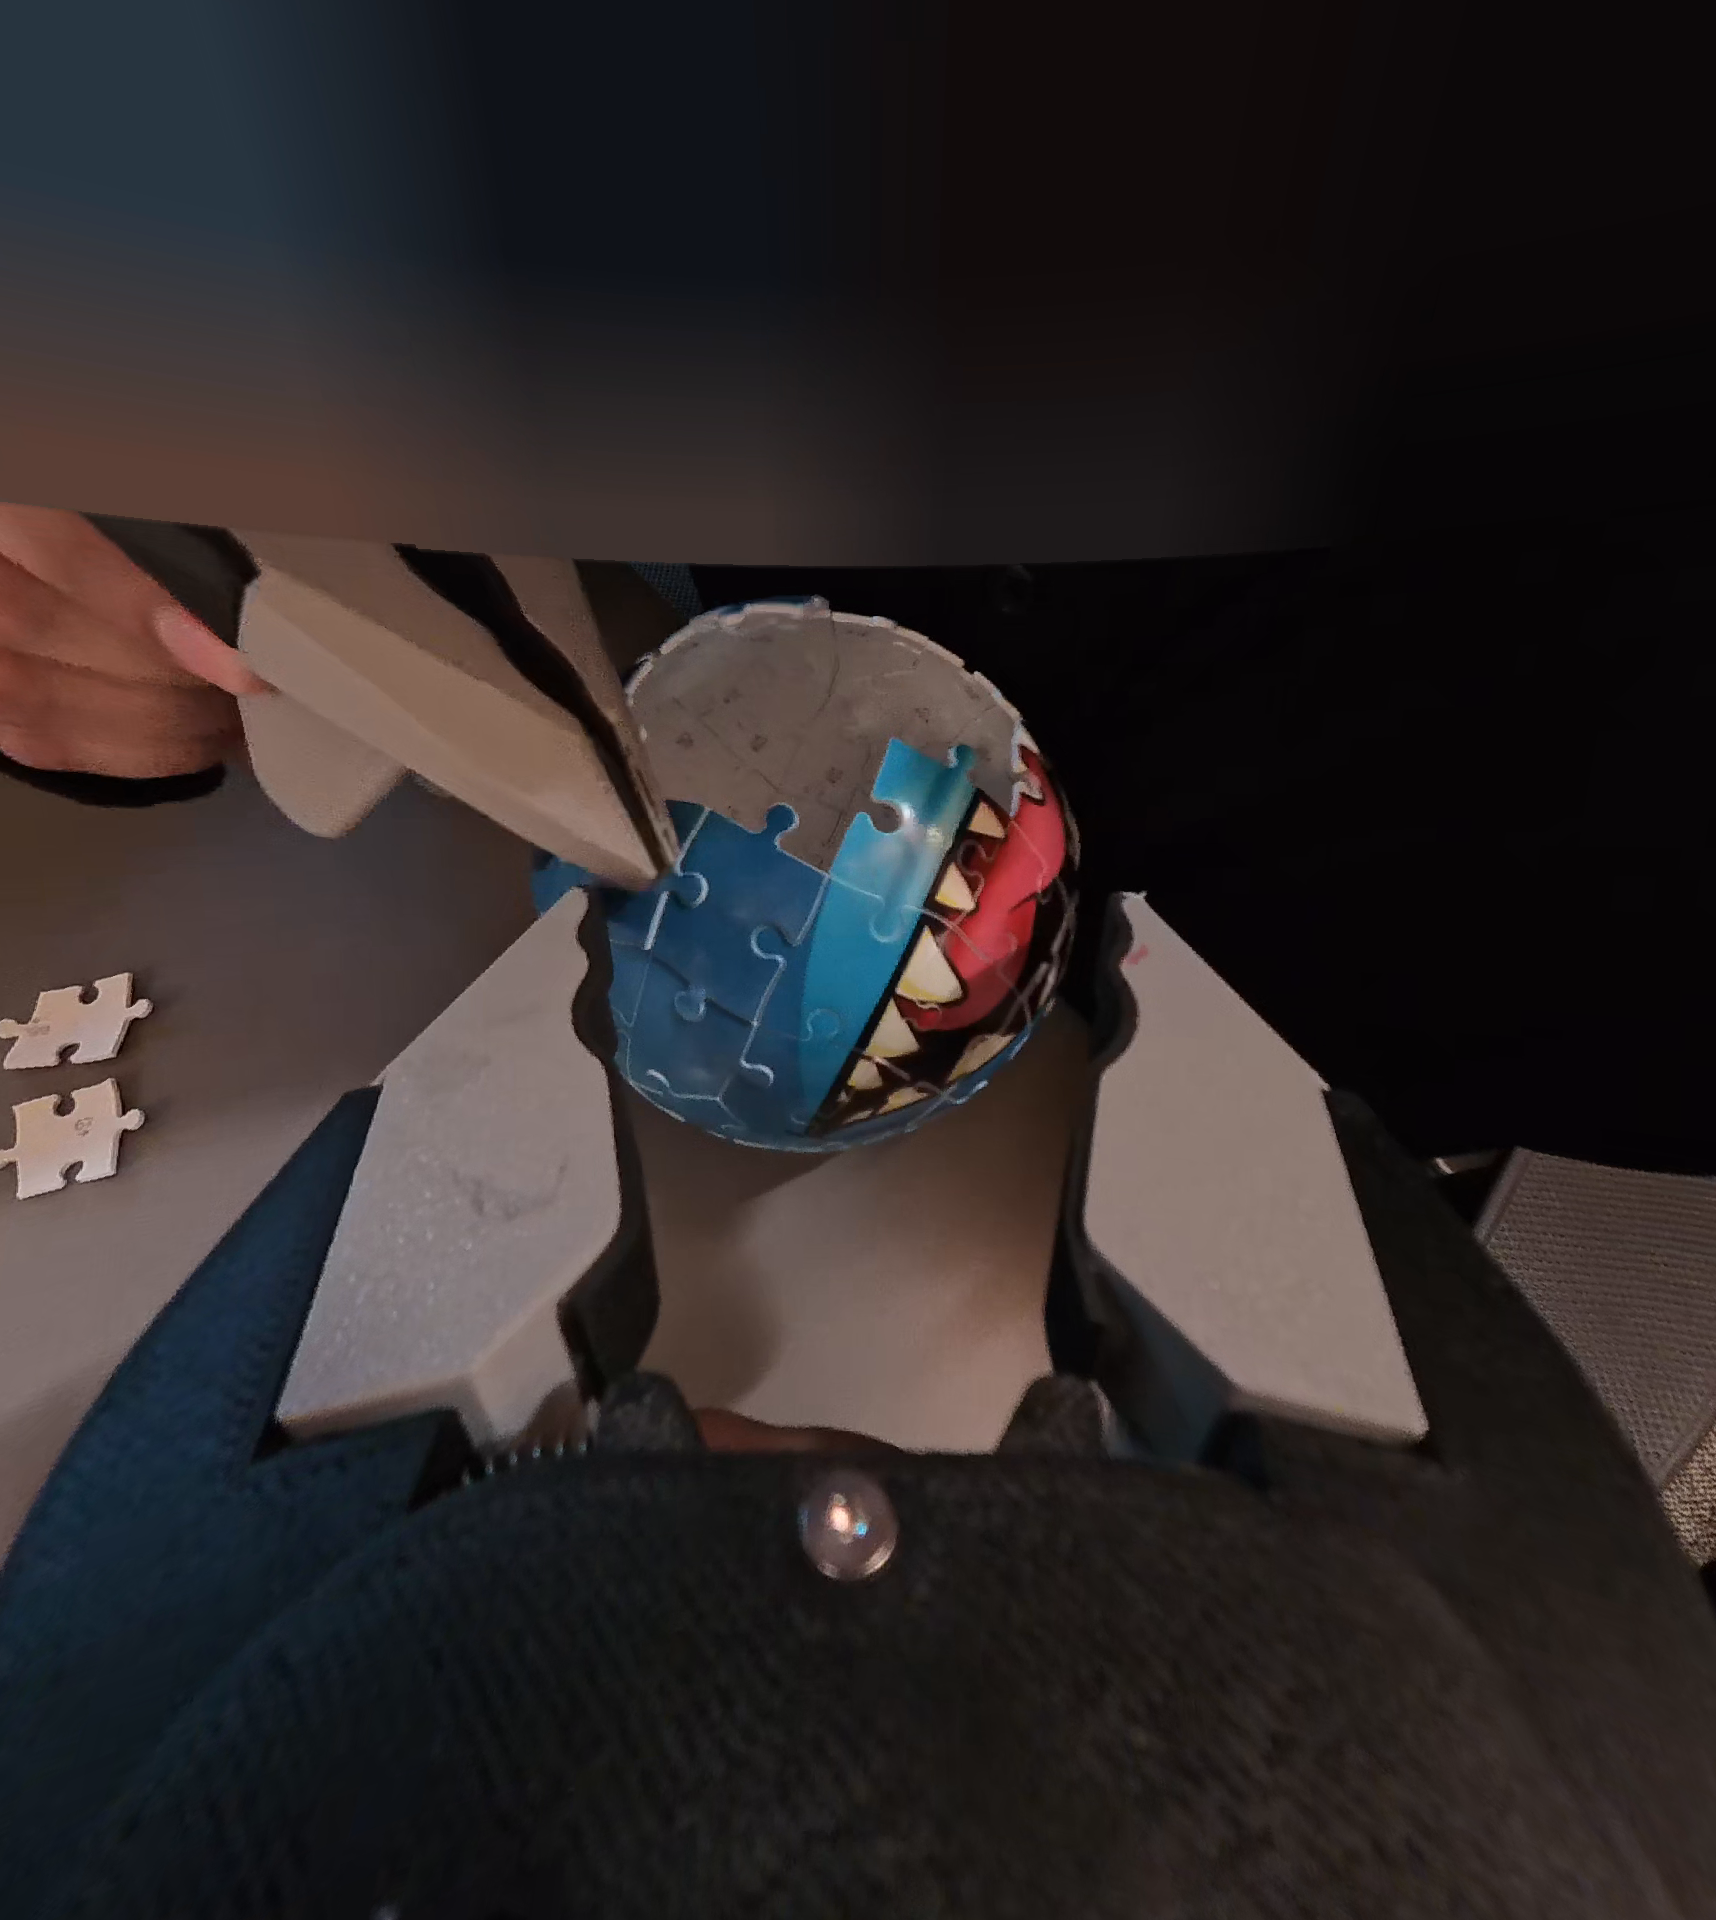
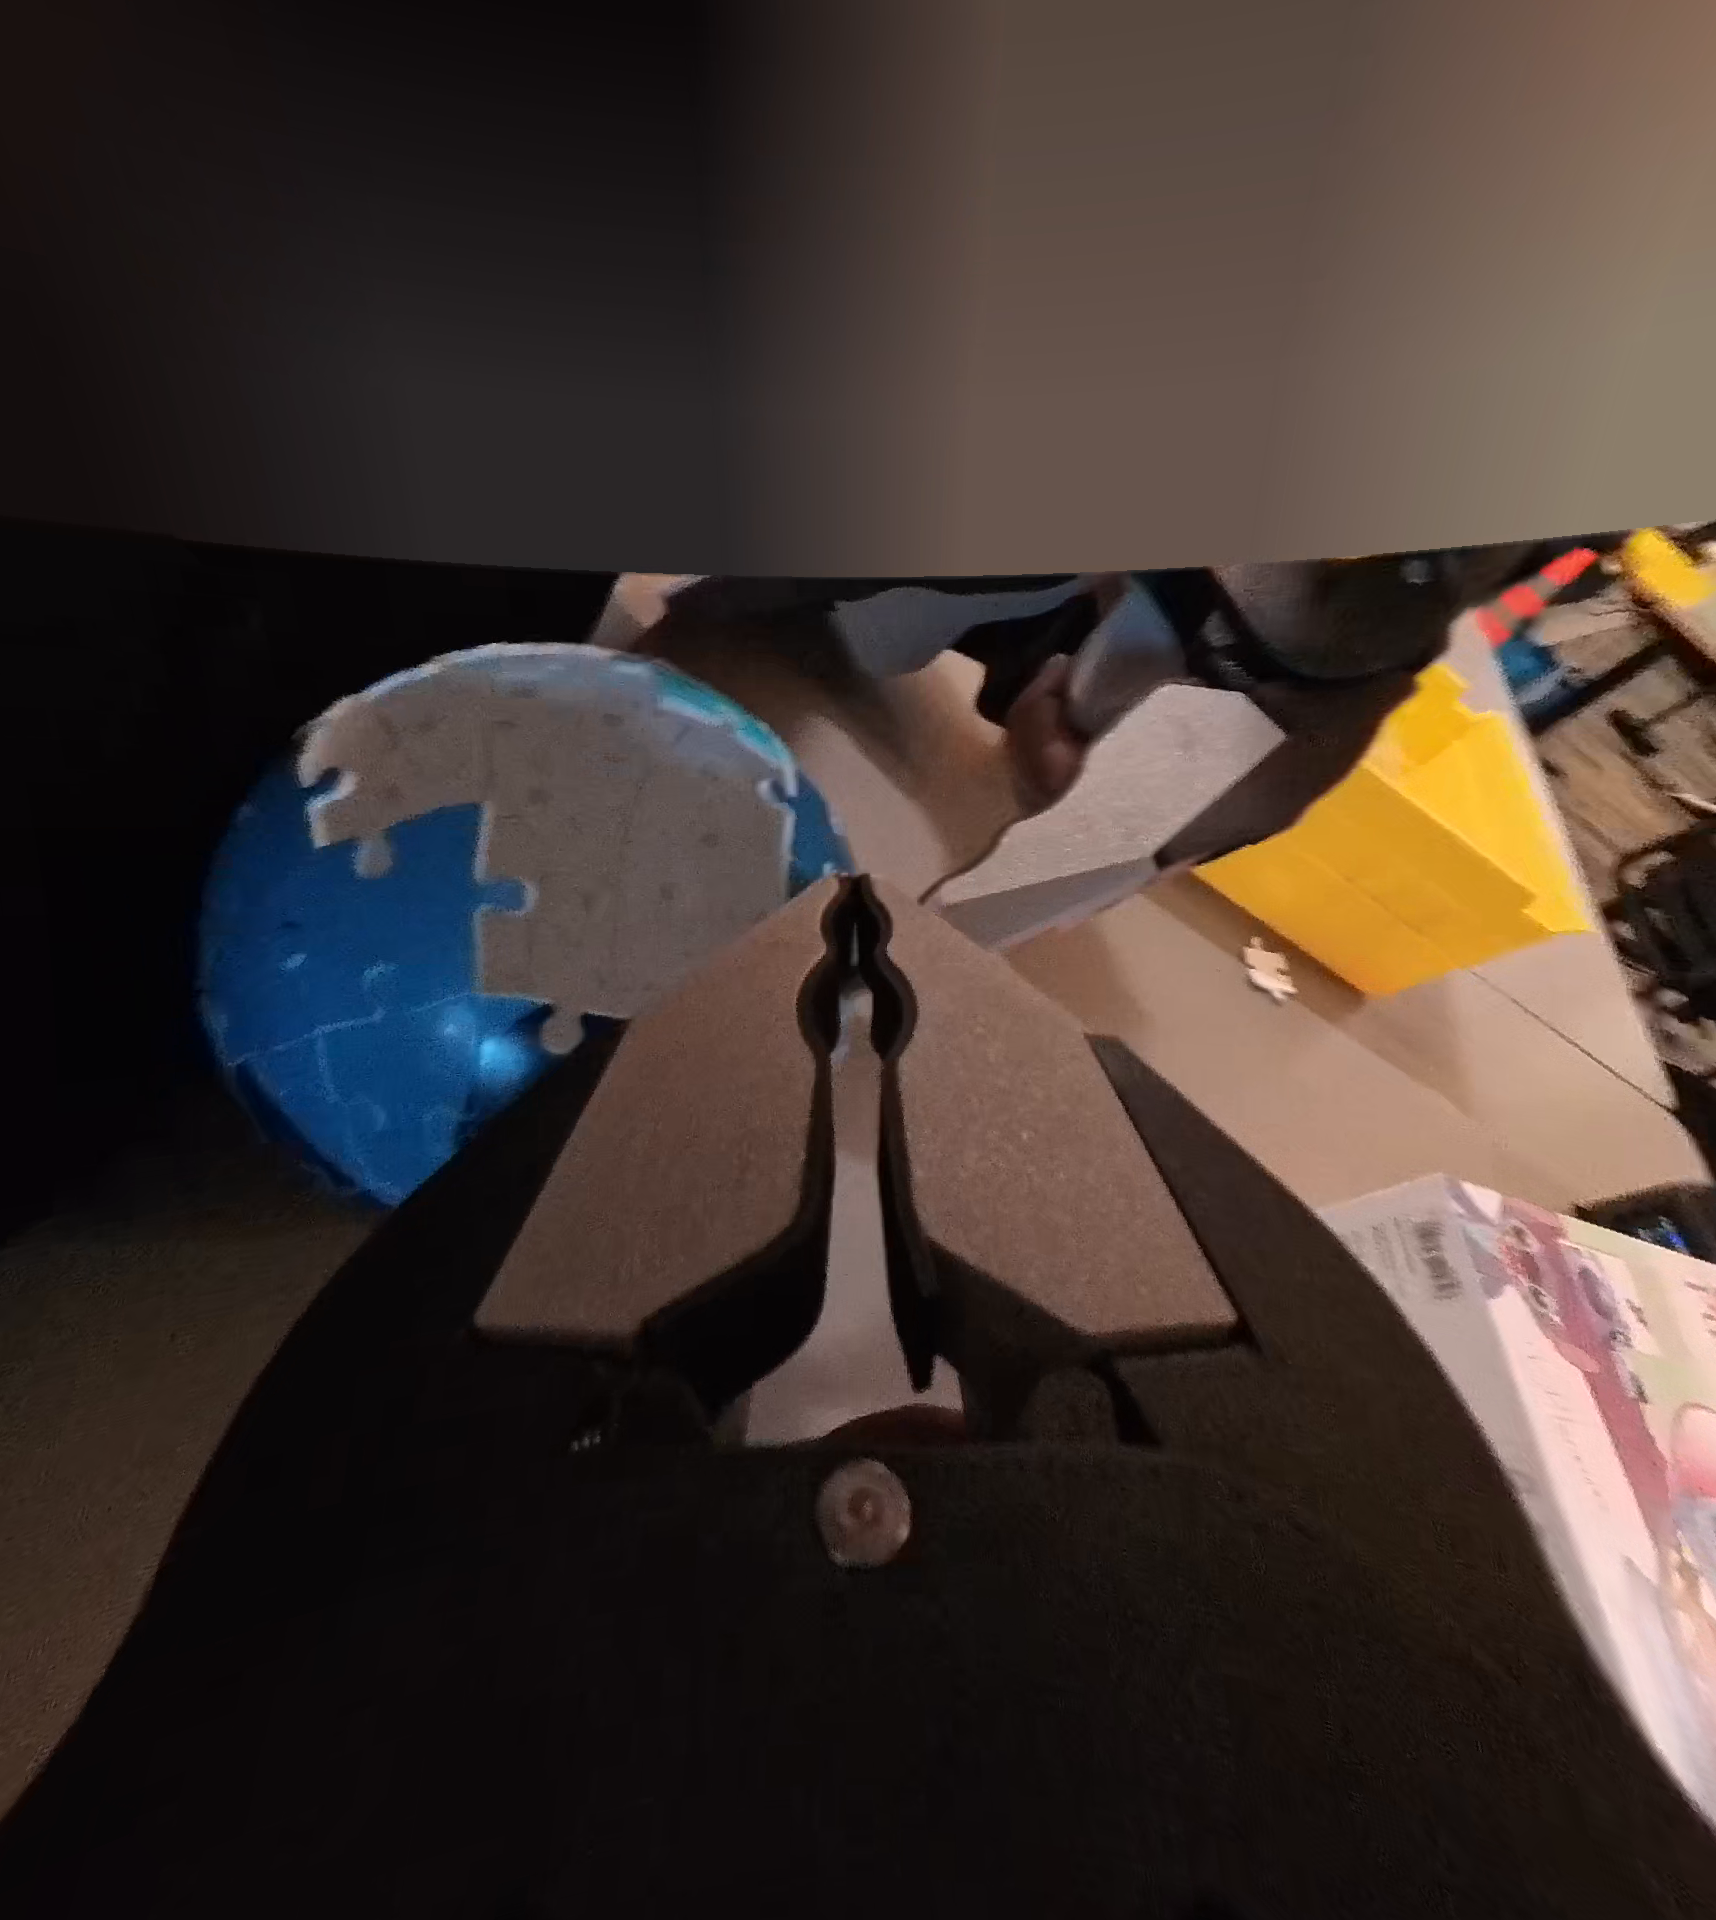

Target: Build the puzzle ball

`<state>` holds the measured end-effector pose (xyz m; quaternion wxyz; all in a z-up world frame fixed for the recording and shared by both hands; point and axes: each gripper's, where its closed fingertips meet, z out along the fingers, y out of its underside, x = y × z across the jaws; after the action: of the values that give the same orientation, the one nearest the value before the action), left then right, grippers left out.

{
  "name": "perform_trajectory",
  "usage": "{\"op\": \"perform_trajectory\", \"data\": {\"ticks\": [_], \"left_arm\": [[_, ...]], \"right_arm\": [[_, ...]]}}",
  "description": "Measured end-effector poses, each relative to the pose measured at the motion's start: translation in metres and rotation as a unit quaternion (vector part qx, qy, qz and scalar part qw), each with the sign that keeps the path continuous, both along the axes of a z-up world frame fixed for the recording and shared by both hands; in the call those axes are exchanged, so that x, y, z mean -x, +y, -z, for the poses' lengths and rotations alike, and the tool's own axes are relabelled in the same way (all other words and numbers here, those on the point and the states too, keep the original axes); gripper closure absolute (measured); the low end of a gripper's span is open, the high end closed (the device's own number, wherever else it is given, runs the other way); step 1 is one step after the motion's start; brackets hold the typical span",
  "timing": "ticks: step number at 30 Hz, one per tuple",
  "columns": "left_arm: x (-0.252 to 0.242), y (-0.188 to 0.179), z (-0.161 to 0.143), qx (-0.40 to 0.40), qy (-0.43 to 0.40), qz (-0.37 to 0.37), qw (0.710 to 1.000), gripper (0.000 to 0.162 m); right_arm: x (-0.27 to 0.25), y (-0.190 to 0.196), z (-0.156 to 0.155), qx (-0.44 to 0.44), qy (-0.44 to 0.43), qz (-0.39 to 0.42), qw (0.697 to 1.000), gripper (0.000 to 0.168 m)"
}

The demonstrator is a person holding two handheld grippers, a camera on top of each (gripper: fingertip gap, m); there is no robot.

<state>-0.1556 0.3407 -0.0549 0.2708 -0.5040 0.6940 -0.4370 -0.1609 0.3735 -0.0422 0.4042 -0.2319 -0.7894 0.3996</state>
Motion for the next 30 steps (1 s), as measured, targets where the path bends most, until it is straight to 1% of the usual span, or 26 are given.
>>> {"op": "perform_trajectory", "data": {"ticks": [2,5,6,8,10,14,17,20,25,27,30], "left_arm": [[0.000,0.000,0.000,-0.001,0.000,-0.001,1.000,0.069],[0.000,0.000,0.000,0.001,0.000,-0.001,1.000,0.069],[0.000,0.000,0.000,0.000,0.000,-0.001,1.000,0.069],[0.000,0.000,0.000,0.001,-0.001,0.000,1.000,0.070],[0.000,0.000,0.000,0.001,0.000,0.000,1.000,0.070],[0.000,0.000,0.001,-0.002,0.001,-0.001,1.000,0.069],[0.001,0.001,0.001,-0.007,0.003,-0.002,1.000,0.070],[0.002,0.001,0.002,-0.020,0.011,-0.005,1.000,0.069],[0.006,0.000,-0.004,-0.020,0.009,-0.005,1.000,0.073],[0.008,-0.003,-0.005,-0.022,0.008,-0.001,1.000,0.076],[0.006,-0.003,-0.005,-0.021,0.008,-0.001,1.000,0.074]], "right_arm": [[0.001,0.002,-0.002,-0.006,0.006,0.004,1.000,0.168],[0.001,0.008,-0.017,0.018,0.030,0.013,0.999,0.168],[0.001,0.008,-0.016,0.013,0.030,0.015,0.999,0.168],[0.001,0.003,-0.003,-0.006,0.007,0.007,1.000,0.168],[0.002,0.002,0.000,-0.018,0.013,0.008,1.000,0.168],[0.000,0.014,-0.019,0.016,0.037,0.024,0.999,0.168],[0.001,0.029,-0.025,0.036,0.049,0.048,0.997,0.168],[0.002,0.038,-0.019,0.069,0.027,0.060,0.995,0.168],[0.005,0.046,-0.007,0.094,0.005,0.071,0.993,0.168],[0.005,0.045,-0.006,0.106,-0.004,0.066,0.992,0.168],[0.005,0.036,-0.003,0.115,-0.019,0.048,0.992,0.168]]}}
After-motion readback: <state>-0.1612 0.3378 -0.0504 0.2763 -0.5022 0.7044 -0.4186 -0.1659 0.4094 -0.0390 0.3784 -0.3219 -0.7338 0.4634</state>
